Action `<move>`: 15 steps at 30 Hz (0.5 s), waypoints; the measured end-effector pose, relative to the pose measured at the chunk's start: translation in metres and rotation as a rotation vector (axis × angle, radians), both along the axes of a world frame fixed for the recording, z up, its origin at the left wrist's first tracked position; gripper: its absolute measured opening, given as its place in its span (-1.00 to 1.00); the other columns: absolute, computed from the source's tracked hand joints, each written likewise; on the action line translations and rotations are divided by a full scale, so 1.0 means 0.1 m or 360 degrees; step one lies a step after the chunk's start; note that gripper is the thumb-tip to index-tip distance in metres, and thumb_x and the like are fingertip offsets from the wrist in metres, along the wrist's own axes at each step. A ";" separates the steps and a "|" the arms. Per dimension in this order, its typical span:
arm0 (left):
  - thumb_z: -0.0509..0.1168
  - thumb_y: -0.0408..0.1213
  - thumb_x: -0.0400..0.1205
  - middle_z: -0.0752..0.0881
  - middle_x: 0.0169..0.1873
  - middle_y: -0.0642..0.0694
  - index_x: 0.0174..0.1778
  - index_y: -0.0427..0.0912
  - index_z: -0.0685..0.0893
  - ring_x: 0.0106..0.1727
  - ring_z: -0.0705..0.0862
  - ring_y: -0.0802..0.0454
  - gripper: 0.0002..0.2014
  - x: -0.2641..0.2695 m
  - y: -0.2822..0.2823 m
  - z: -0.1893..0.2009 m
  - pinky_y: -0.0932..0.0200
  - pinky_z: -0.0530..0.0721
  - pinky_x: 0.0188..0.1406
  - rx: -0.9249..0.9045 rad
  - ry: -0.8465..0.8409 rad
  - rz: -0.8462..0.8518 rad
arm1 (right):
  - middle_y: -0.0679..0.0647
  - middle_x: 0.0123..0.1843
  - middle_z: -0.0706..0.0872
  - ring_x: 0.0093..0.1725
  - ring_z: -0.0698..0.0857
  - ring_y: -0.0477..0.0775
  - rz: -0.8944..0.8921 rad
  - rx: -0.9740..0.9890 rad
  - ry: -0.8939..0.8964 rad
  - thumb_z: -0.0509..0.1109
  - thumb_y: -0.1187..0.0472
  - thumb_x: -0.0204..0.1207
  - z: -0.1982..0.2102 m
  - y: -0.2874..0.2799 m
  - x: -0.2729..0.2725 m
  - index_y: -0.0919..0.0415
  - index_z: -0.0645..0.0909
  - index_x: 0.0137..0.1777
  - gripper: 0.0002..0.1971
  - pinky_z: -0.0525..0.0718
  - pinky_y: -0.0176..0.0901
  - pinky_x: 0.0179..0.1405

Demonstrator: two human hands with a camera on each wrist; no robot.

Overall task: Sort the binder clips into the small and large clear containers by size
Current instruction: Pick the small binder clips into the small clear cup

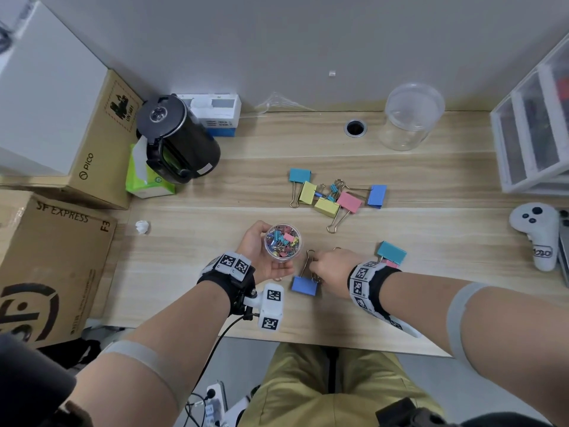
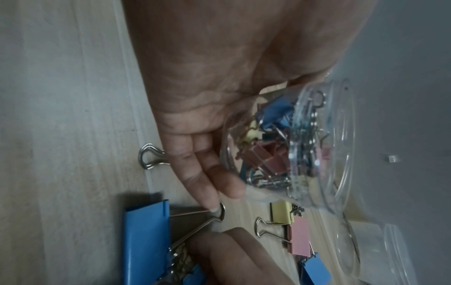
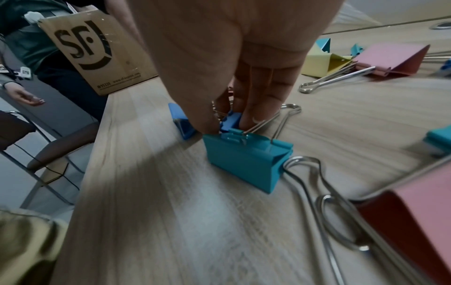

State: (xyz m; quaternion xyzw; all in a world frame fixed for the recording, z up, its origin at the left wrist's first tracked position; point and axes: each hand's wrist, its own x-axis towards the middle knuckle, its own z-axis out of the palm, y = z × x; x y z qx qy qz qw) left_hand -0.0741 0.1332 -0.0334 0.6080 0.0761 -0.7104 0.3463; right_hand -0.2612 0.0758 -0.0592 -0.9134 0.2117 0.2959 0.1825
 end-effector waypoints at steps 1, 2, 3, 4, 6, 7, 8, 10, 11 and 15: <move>0.14 0.04 0.56 0.67 0.20 -0.38 0.27 -0.31 0.62 -0.28 0.69 -0.20 -0.46 0.01 -0.01 -0.01 -0.08 0.76 -0.07 -0.0004 0.0009 -0.0002 | 0.19 0.20 0.57 0.07 0.68 0.33 -0.0001 0.0001 -0.0003 0.28 0.32 0.56 0.00 0.00 0.00 0.23 0.58 0.26 -0.72 0.54 -0.01 -0.15; 0.14 0.04 0.56 0.68 0.19 -0.39 0.26 -0.32 0.62 -0.28 0.69 -0.20 -0.46 0.01 -0.03 -0.01 -0.08 0.75 -0.05 -0.0005 0.0016 -0.0005 | 0.19 0.19 0.58 0.05 0.68 0.32 -0.0002 -0.0001 -0.0006 0.28 0.32 0.56 -0.01 0.00 0.01 0.23 0.57 0.26 -0.72 0.54 -0.01 -0.16; 0.14 0.04 0.56 0.68 0.17 -0.40 0.25 -0.32 0.62 -0.28 0.69 -0.20 -0.47 0.01 -0.04 -0.01 -0.08 0.75 -0.03 -0.0005 0.0018 -0.0007 | 0.18 0.18 0.60 0.04 0.69 0.32 0.0002 -0.0006 -0.0008 0.29 0.32 0.56 -0.03 0.01 0.01 0.21 0.57 0.25 -0.73 0.56 0.00 -0.17; 0.14 0.03 0.56 0.68 0.16 -0.40 0.24 -0.32 0.62 -0.29 0.68 -0.20 -0.47 0.01 -0.06 -0.01 -0.08 0.75 -0.02 -0.0004 0.0023 -0.0007 | 0.17 0.17 0.61 0.04 0.69 0.31 0.0008 -0.0011 -0.0008 0.29 0.31 0.56 -0.04 0.01 0.01 0.20 0.58 0.24 -0.74 0.56 0.00 -0.16; 0.14 0.02 0.56 0.68 0.14 -0.40 0.22 -0.33 0.63 -0.29 0.68 -0.20 -0.48 0.00 -0.09 -0.01 -0.08 0.75 0.00 -0.0004 0.0033 -0.0003 | 0.17 0.16 0.62 0.04 0.70 0.30 0.0008 -0.0013 0.0000 0.29 0.29 0.57 -0.06 0.01 0.02 0.17 0.59 0.22 -0.75 0.58 0.00 -0.14; 0.14 0.02 0.56 0.68 0.14 -0.40 0.22 -0.33 0.62 -0.28 0.67 -0.21 -0.48 0.00 -0.11 -0.01 -0.09 0.75 0.00 -0.0001 0.0032 0.0000 | 0.17 0.15 0.62 0.04 0.70 0.30 -0.0002 -0.0001 0.0004 0.28 0.29 0.57 -0.07 0.00 0.02 0.17 0.59 0.22 -0.76 0.60 0.01 -0.12; 0.15 0.02 0.55 0.68 0.14 -0.41 0.23 -0.33 0.62 -0.28 0.68 -0.21 -0.48 0.00 -0.13 -0.01 -0.09 0.75 0.00 0.0004 0.0030 0.0002 | 0.17 0.15 0.61 0.04 0.69 0.31 -0.0018 0.0017 0.0004 0.28 0.28 0.57 -0.07 -0.01 0.03 0.18 0.60 0.22 -0.76 0.63 0.02 -0.11; 0.15 0.02 0.56 0.67 0.14 -0.42 0.22 -0.33 0.62 -0.27 0.68 -0.21 -0.49 0.00 -0.17 -0.01 -0.09 0.76 -0.02 0.0012 0.0027 -0.0001 | 0.18 0.15 0.58 0.04 0.68 0.31 -0.0067 0.0054 0.0004 0.27 0.27 0.58 -0.09 -0.04 0.03 0.19 0.61 0.21 -0.76 0.62 0.00 -0.16; 0.14 0.02 0.56 0.68 0.13 -0.42 0.22 -0.33 0.62 -0.27 0.68 -0.21 -0.49 0.00 -0.18 -0.01 -0.09 0.76 -0.02 0.0009 0.0030 -0.0001 | 0.18 0.15 0.57 0.03 0.68 0.30 -0.0109 0.0076 -0.0011 0.27 0.26 0.58 -0.10 -0.06 0.02 0.20 0.62 0.21 -0.76 0.59 -0.01 -0.19; 0.13 0.02 0.58 0.71 0.07 -0.41 0.21 -0.34 0.63 -0.26 0.68 -0.22 -0.48 -0.01 -0.26 0.01 -0.07 0.76 -0.09 0.0007 0.0039 0.0003 | 0.18 0.14 0.55 0.02 0.67 0.29 -0.0283 0.0181 -0.0146 0.26 0.23 0.56 -0.08 -0.18 -0.05 0.22 0.66 0.14 -0.77 0.62 -0.04 -0.13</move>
